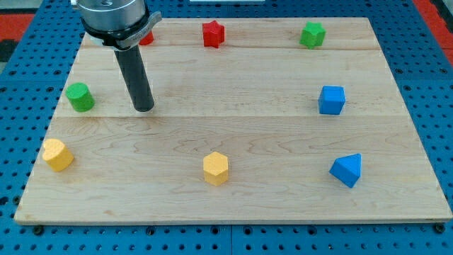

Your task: Slide the red star to the right side of the red circle

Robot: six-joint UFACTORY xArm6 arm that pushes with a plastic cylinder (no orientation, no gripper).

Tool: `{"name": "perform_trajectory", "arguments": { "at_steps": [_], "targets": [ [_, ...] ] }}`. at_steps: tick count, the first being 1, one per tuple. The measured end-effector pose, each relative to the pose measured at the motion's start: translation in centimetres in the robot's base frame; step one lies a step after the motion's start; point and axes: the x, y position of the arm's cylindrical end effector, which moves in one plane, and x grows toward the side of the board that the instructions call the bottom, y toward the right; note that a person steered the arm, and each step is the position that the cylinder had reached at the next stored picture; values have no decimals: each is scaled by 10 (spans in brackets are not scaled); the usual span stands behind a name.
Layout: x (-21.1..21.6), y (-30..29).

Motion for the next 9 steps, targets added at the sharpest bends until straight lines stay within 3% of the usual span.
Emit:
{"name": "perform_trajectory", "arguments": {
  "at_steps": [6, 7, 8, 9],
  "targets": [
    [-4, 10],
    [-36, 108],
    [-47, 148],
    [-48, 152]
  ]
}}
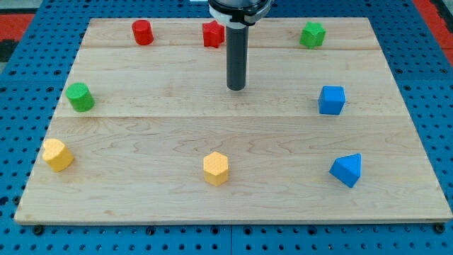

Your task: Slide the red star to the right side of the red circle

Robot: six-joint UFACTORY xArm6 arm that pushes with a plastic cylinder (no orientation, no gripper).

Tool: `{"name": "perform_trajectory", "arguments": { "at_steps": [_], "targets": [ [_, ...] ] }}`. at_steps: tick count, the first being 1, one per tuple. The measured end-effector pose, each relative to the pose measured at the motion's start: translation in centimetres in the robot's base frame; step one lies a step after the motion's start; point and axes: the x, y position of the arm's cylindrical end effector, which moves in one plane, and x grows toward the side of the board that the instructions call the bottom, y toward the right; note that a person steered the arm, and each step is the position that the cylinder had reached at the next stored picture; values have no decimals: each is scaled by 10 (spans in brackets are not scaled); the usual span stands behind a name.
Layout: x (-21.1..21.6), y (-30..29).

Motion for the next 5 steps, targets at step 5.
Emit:
{"name": "perform_trajectory", "arguments": {
  "at_steps": [5],
  "targets": [
    [-105, 9]
  ]
}}
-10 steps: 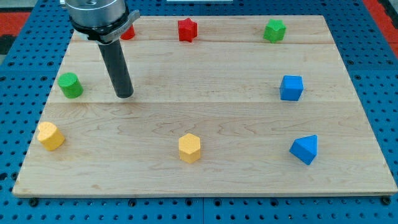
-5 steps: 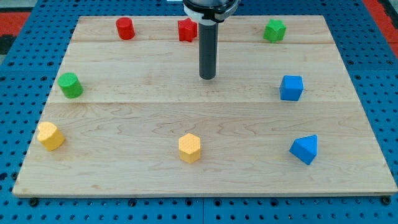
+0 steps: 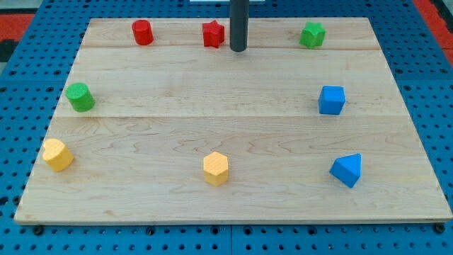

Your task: Slide the red star to the right side of the red circle

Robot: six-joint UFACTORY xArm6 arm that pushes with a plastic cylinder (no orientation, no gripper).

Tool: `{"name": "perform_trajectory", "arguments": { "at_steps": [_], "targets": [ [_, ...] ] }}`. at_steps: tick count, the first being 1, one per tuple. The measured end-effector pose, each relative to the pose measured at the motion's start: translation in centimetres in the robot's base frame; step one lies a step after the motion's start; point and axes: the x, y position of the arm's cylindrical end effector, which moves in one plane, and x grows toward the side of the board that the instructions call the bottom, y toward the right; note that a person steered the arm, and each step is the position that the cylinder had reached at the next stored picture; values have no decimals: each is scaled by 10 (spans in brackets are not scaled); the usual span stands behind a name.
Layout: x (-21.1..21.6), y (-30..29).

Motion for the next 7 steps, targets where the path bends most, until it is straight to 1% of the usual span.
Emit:
{"name": "perform_trajectory", "arguments": {
  "at_steps": [1, 2, 3, 4, 5, 6, 7],
  "targets": [
    [-9, -9],
    [-23, -31],
    [-35, -7],
    [-48, -37],
    [-51, -113],
    [-53, -115],
    [-48, -79]
  ]
}}
